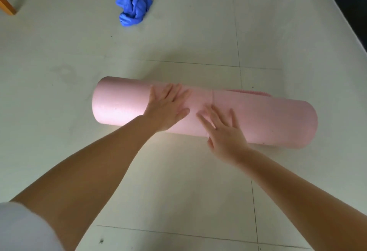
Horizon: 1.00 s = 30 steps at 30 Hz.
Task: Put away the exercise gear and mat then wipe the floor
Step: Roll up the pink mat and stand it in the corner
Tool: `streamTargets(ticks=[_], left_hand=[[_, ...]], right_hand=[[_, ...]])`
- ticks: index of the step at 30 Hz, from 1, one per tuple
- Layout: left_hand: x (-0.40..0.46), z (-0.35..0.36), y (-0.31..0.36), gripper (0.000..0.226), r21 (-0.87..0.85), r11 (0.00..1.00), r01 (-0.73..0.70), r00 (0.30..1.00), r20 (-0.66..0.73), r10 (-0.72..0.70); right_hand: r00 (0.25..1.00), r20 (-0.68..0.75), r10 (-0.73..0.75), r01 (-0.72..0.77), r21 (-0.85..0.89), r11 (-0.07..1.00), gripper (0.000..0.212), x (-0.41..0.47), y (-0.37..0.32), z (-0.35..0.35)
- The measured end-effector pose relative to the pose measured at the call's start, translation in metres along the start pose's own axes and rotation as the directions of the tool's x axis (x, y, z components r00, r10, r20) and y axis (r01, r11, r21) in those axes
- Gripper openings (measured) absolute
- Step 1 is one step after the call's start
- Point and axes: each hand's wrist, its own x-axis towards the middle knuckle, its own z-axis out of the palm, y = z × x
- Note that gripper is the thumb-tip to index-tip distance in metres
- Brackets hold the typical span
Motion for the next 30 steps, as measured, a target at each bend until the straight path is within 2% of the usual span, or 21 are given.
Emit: streamTargets(ticks=[3, 5, 7, 9, 11, 13, 14, 15, 16, 19, 21, 24, 27, 30], left_hand=[[0.023, -0.008, -0.016, 0.061, -0.071, 0.996, 0.06, 0.996, -0.055, -0.064], [0.026, -0.004, -0.038, 0.061, -0.177, 0.961, 0.211, 0.952, -0.188, -0.243], [0.02, 0.004, -0.069, 0.07, -0.303, 0.86, 0.41, 0.849, -0.218, -0.481], [0.006, 0.013, -0.099, 0.087, -0.482, 0.666, 0.57, 0.713, -0.112, -0.692], [-0.003, 0.017, -0.126, 0.104, -0.74, 0.361, 0.567, 0.613, 0.087, -0.785], [-0.007, 0.019, -0.152, 0.109, -0.887, 0.046, 0.46, 0.597, 0.271, -0.755], [-0.009, 0.017, -0.162, 0.103, -0.9, -0.063, 0.43, 0.612, 0.343, -0.713], [-0.011, 0.016, -0.169, 0.093, -0.896, -0.131, 0.423, 0.643, 0.399, -0.653], [-0.014, 0.016, -0.173, 0.081, -0.889, -0.156, 0.431, 0.684, 0.435, -0.585], [-0.039, 0.015, -0.162, 0.054, -0.864, -0.14, 0.484, 0.771, 0.497, -0.397], [-0.067, 0.01, -0.141, 0.061, -0.843, -0.156, 0.515, 0.777, 0.536, -0.33], [-0.114, -0.013, -0.102, 0.074, -0.814, -0.166, 0.557, 0.741, 0.577, -0.343], [-0.148, -0.056, -0.06, 0.06, -0.812, -0.206, 0.545, 0.706, 0.578, -0.41], [-0.163, -0.122, -0.02, 0.041, -0.839, -0.194, 0.509, 0.685, 0.531, -0.498]], right_hand=[[0.99, 0.126, 0.064, -0.069, 0.033, 0.997, 0.086, 0.029, 0.008, -0.006], [0.979, 0.181, 0.098, -0.109, 0.051, 0.993, 0.088, 0.054, 0.022, -0.016], [0.962, 0.242, 0.123, -0.146, 0.08, 0.986, 0.09, 0.075, 0.03, -0.024], [0.948, 0.274, 0.161, -0.19, 0.083, 0.978, 0.09, 0.088, 0.031, -0.024], [0.945, 0.267, 0.189, -0.216, 0.073, 0.974, 0.09, 0.091, 0.028, -0.021], [0.946, 0.258, 0.197, -0.221, 0.067, 0.973, 0.091, 0.089, 0.026, -0.015], [0.946, 0.259, 0.196, -0.22, 0.065, 0.973, 0.092, 0.086, 0.026, -0.012], [0.945, 0.262, 0.193, -0.217, 0.062, 0.974, 0.092, 0.084, 0.025, -0.011], [0.946, 0.264, 0.19, -0.213, 0.061, 0.975, 0.093, 0.082, 0.025, -0.011], [0.938, 0.283, 0.2, -0.231, 0.081, 0.97, 0.096, 0.071, 0.024, -0.015], [0.913, 0.342, 0.223, -0.274, 0.109, 0.955, 0.096, 0.054, 0.019, -0.023], [0.841, 0.487, 0.236, -0.392, 0.247, 0.886, 0.092, 0.017, 0.007, -0.052], [0.793, 0.593, 0.138, -0.442, 0.404, 0.801, 0.086, -0.021, -0.005, -0.106], [0.785, 0.619, 0.021, -0.423, 0.511, 0.748, 0.077, -0.059, -0.02, -0.173]])
